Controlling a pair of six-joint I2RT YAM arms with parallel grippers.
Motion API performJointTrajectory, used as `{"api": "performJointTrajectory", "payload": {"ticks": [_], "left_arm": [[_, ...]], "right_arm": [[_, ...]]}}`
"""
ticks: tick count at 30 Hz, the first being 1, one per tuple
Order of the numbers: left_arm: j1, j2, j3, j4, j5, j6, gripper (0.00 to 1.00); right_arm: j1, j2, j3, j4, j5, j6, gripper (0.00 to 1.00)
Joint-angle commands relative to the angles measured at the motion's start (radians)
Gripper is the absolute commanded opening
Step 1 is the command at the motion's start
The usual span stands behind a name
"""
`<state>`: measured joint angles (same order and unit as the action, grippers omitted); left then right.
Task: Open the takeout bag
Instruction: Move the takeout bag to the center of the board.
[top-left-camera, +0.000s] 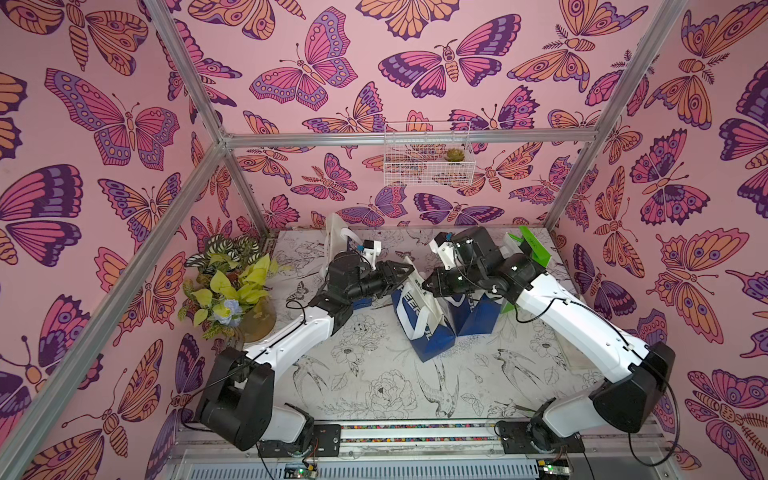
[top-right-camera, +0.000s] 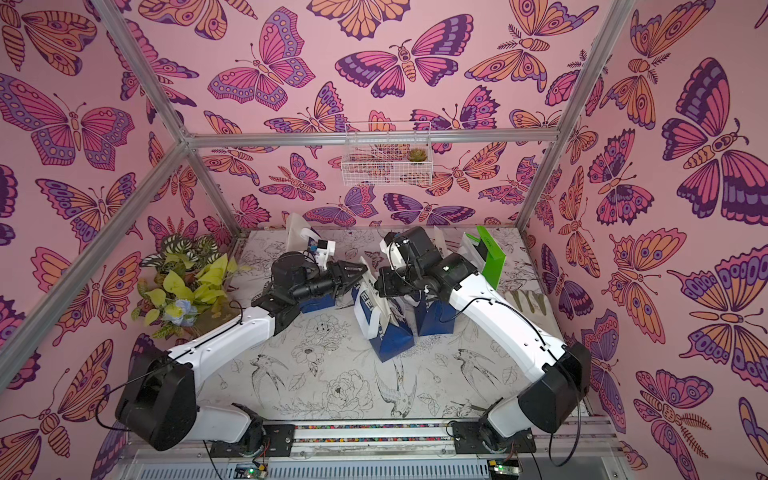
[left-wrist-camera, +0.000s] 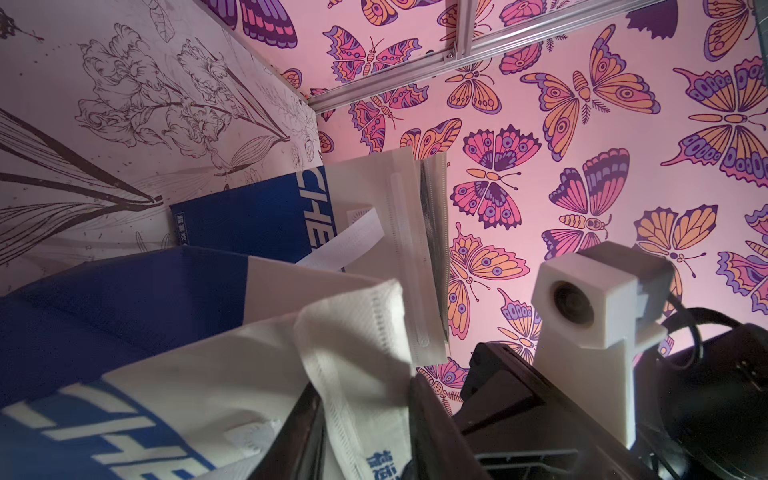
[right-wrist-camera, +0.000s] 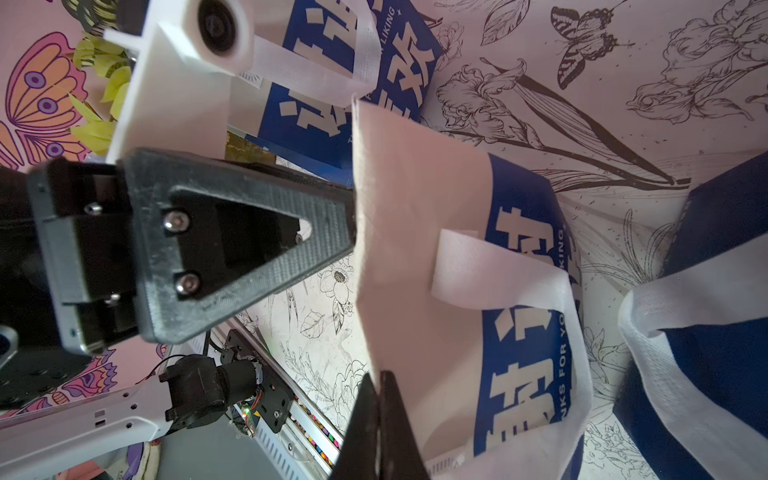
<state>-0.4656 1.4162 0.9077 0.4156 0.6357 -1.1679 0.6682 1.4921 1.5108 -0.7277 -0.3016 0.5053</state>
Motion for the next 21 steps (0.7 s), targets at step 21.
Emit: {"api": "performJointTrajectory", "payload": {"ticks": [21], "left_arm": [[-0.022, 0.057, -0.029, 0.262, 0.006, -0.127, 0.08]], "right_arm": [[0.0, -0.016, 0.048, -0.103, 0.076, 0.021, 0.0]]}}
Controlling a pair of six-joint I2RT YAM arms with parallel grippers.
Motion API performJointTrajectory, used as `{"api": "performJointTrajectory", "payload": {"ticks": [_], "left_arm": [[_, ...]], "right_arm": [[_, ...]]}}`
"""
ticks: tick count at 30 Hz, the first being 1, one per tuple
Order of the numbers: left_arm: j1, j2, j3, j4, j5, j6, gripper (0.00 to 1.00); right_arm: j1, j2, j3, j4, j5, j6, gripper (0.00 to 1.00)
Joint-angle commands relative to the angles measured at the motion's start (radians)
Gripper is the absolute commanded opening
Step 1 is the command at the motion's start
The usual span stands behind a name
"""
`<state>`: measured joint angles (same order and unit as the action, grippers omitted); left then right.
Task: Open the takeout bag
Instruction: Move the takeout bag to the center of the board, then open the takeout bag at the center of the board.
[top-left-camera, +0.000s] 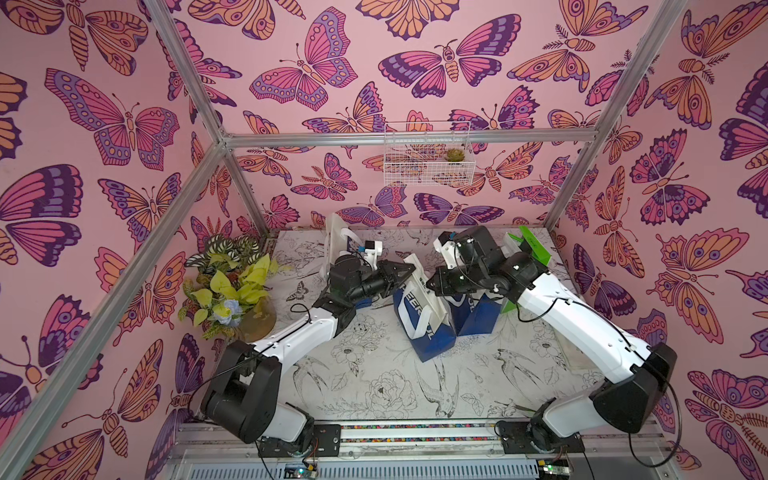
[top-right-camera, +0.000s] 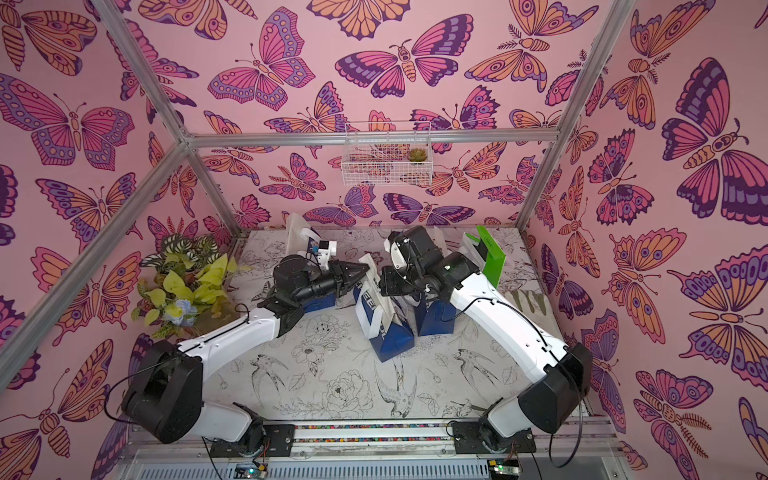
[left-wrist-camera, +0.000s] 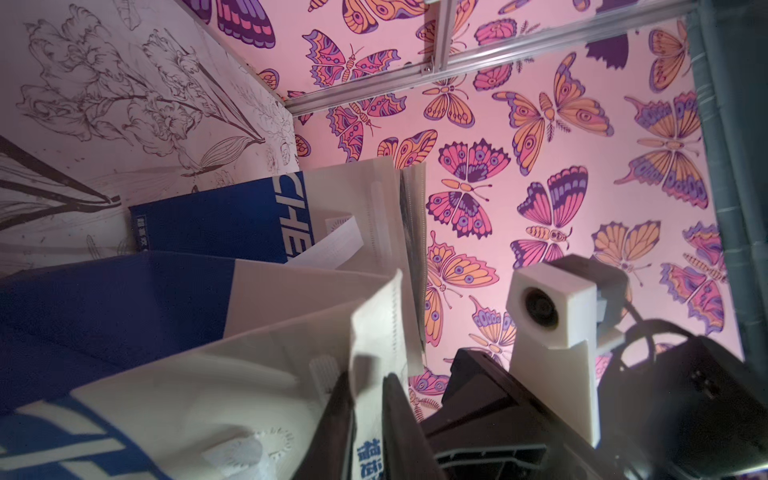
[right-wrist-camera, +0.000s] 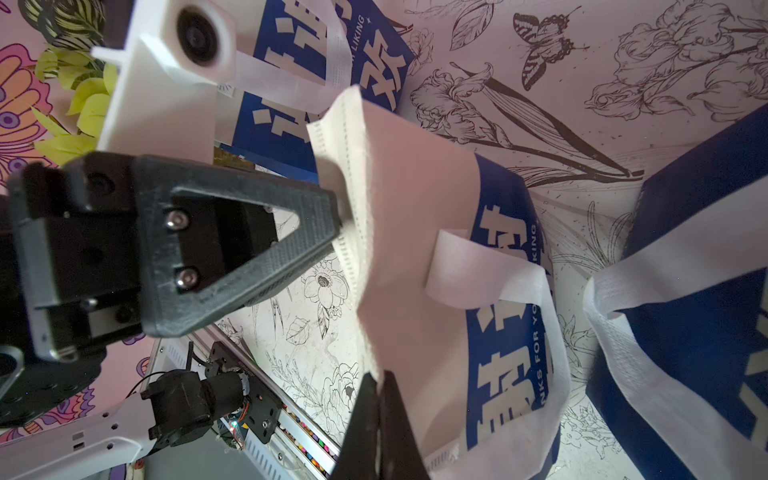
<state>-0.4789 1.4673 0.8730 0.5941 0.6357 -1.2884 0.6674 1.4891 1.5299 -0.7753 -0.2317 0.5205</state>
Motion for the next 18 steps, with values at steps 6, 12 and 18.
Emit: {"api": "performJointTrajectory", "payload": {"ticks": [6, 12, 18], "left_arm": [[-0.009, 0.002, 0.033, 0.021, -0.005, 0.022, 0.0], [-0.013, -0.121, 0.038, -0.187, -0.125, 0.108, 0.0], [-0.09, -0.279, 0.033, -0.331, -0.246, 0.15, 0.0]], "right_arm": [[0.002, -0.009, 0.04, -0.079, 0.027, -0.005, 0.0], [0.017, -0.003, 0.065, -0.132, 0.136, -0.037, 0.0], [0.065, 0.021, 0.064, -0.156, 0.318, -0.075, 0.0]]}}
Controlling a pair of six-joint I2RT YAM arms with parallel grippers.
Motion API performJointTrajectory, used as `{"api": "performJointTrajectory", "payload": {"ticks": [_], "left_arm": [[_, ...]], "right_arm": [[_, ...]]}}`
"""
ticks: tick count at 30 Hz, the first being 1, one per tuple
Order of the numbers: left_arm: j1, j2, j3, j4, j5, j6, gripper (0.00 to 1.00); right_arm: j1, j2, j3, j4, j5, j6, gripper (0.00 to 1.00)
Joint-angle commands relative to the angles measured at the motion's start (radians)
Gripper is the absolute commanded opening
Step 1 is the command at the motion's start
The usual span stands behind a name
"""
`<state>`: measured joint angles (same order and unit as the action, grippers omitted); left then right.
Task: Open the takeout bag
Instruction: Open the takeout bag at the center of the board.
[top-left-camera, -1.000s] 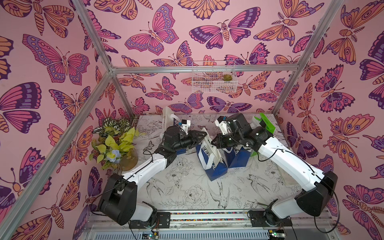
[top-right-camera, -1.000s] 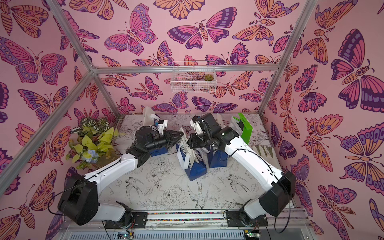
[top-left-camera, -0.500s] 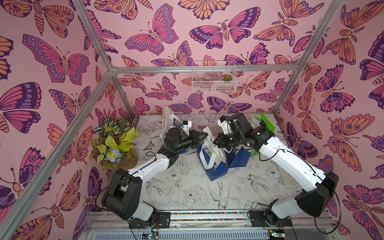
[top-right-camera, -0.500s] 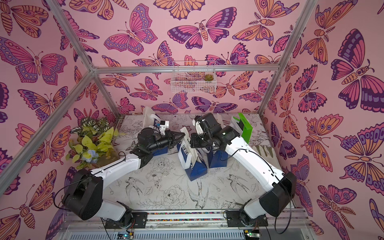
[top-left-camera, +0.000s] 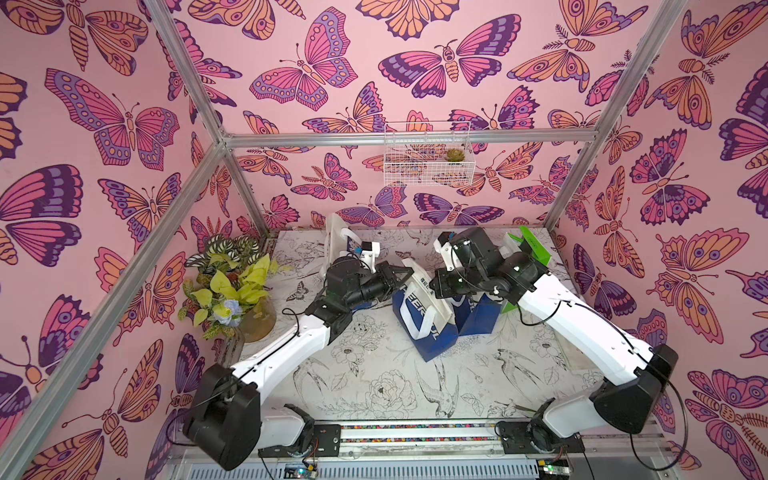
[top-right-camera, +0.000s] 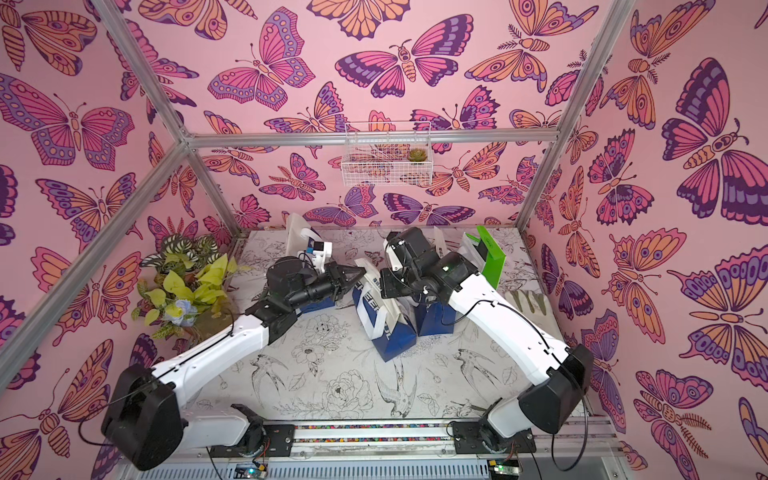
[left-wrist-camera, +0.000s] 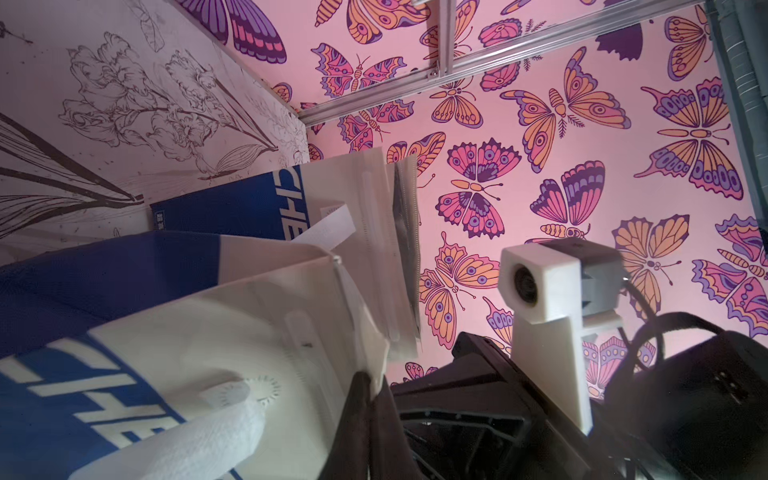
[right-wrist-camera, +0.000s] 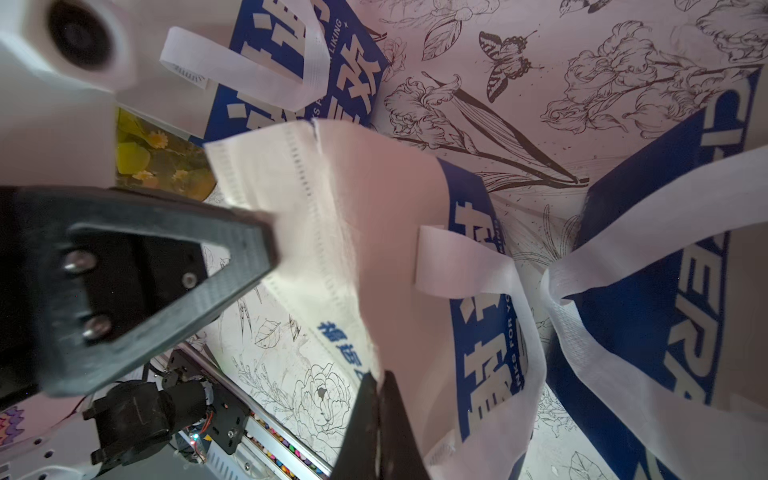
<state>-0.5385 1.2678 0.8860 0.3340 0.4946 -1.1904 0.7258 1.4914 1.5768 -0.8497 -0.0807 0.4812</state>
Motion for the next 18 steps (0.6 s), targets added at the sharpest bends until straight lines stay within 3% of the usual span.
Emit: {"api": "performJointTrajectory", "payload": {"ticks": [1, 4, 8, 11, 14, 18], "left_arm": [[-0.051, -0.097, 0.018, -0.093, -0.131, 0.059, 0.0], [-0.08, -0.119, 0.02, -0.144, -0.17, 0.057, 0.0], [-0.08, -0.12, 0.022, -0.203, -0.21, 0.046, 0.0], [-0.081, -0.126, 0.025, -0.222, -0.23, 0.031, 0.0], [-0.081, -0.13, 0.025, -0.22, -0.242, 0.008, 0.0], [-0.081, -0.124, 0.028, -0.189, -0.219, -0.025, 0.0]], "right_arm": [[0.012, 0.023, 0.016, -0.081, 0.187, -0.041, 0.0], [0.032, 0.024, 0.019, -0.071, 0.207, -0.059, 0.05], [0.16, -0.054, -0.032, 0.014, 0.412, -0.12, 0.38], [0.259, -0.116, -0.091, 0.075, 0.604, -0.15, 0.51], [0.331, -0.147, -0.139, 0.128, 0.716, -0.153, 0.67], [0.353, -0.085, -0.129, 0.158, 0.77, -0.163, 0.77]]}}
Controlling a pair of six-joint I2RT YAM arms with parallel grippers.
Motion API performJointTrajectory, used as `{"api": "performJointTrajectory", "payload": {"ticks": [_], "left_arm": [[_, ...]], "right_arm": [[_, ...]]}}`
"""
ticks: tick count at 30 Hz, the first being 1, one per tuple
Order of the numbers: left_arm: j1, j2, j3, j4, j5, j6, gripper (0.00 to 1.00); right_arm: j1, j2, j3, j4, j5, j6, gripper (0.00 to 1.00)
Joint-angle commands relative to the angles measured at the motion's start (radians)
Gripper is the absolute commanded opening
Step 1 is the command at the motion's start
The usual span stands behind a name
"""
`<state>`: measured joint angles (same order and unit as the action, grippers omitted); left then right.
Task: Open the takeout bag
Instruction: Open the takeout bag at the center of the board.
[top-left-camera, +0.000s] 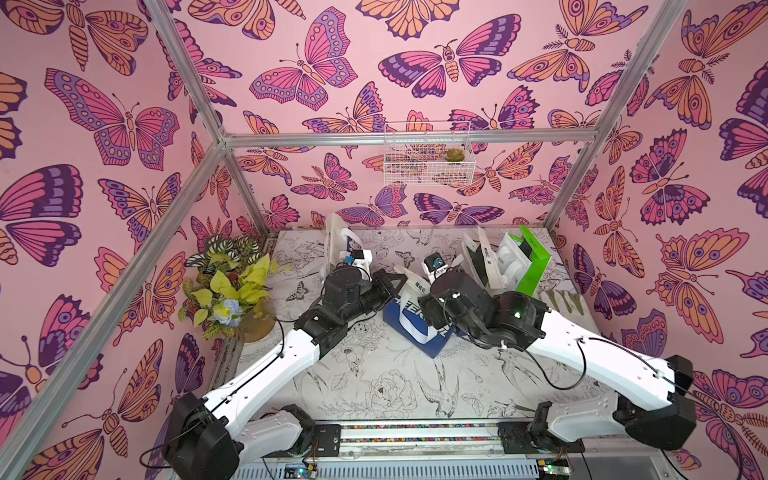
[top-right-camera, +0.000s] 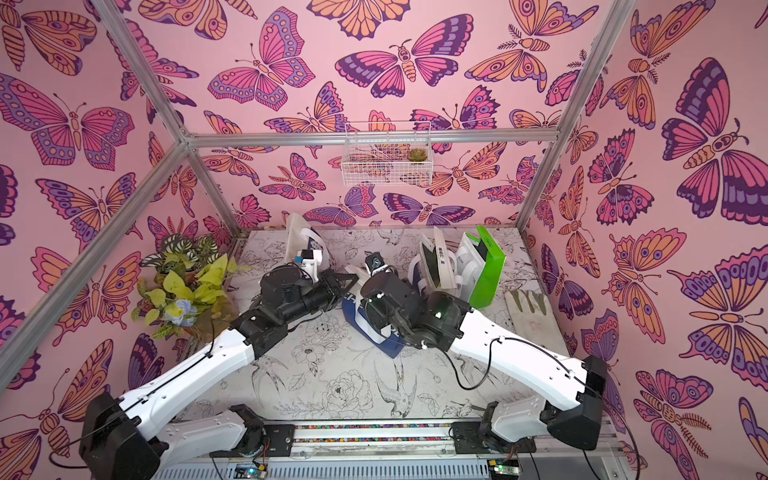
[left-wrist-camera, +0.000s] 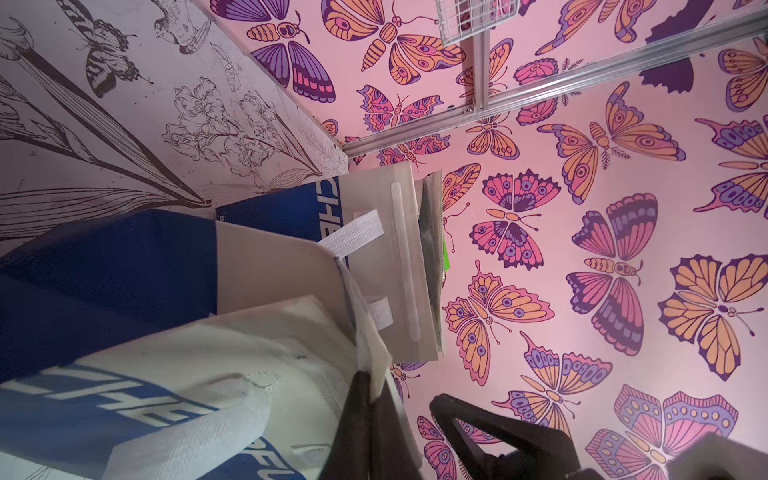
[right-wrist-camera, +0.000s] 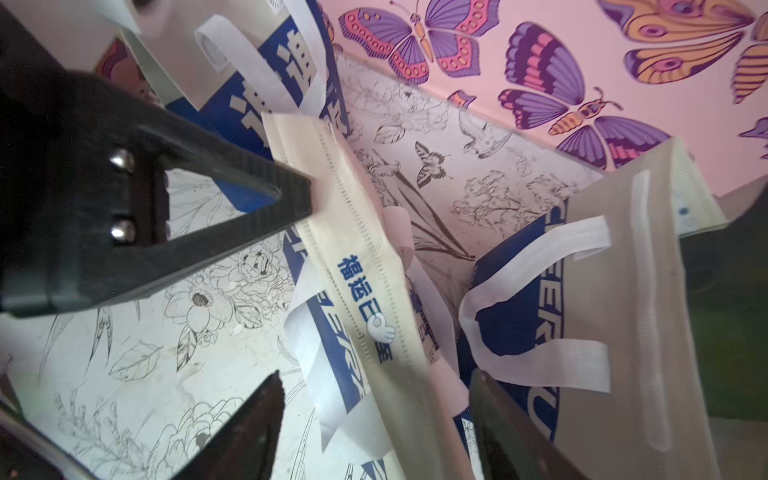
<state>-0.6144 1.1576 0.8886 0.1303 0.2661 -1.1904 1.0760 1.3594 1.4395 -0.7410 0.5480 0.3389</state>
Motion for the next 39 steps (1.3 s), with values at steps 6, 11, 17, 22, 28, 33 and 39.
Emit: {"api": "performJointTrajectory", "payload": {"ticks": [6, 11, 17, 22, 28, 33, 39], "left_arm": [[-0.002, 0.0, 0.066, -0.041, 0.028, -0.029, 0.0], [0.014, -0.019, 0.056, -0.063, 0.018, -0.023, 0.0], [0.059, -0.022, 0.053, -0.093, 0.04, -0.021, 0.0], [0.088, -0.016, 0.053, -0.106, 0.054, -0.018, 0.0], [0.095, -0.011, 0.058, -0.117, 0.058, -0.014, 0.0], [0.089, 0.022, 0.071, -0.122, 0.103, -0.026, 0.09], [-0.022, 0.013, 0.067, -0.141, 0.034, -0.043, 0.55]], "right_arm": [[0.004, 0.242, 0.174, -0.051, 0.211, -0.02, 0.79], [-0.002, 0.28, 0.222, -0.11, 0.316, 0.019, 0.74], [-0.024, 0.234, 0.206, -0.204, 0.352, 0.065, 0.53], [-0.038, 0.153, 0.156, -0.208, 0.317, 0.085, 0.29], [-0.074, 0.132, 0.115, -0.188, 0.221, 0.086, 0.09], [-0.076, 0.117, 0.102, -0.135, 0.044, 0.063, 0.03], [-0.077, 0.084, 0.07, -0.086, -0.101, 0.073, 0.01]]}}
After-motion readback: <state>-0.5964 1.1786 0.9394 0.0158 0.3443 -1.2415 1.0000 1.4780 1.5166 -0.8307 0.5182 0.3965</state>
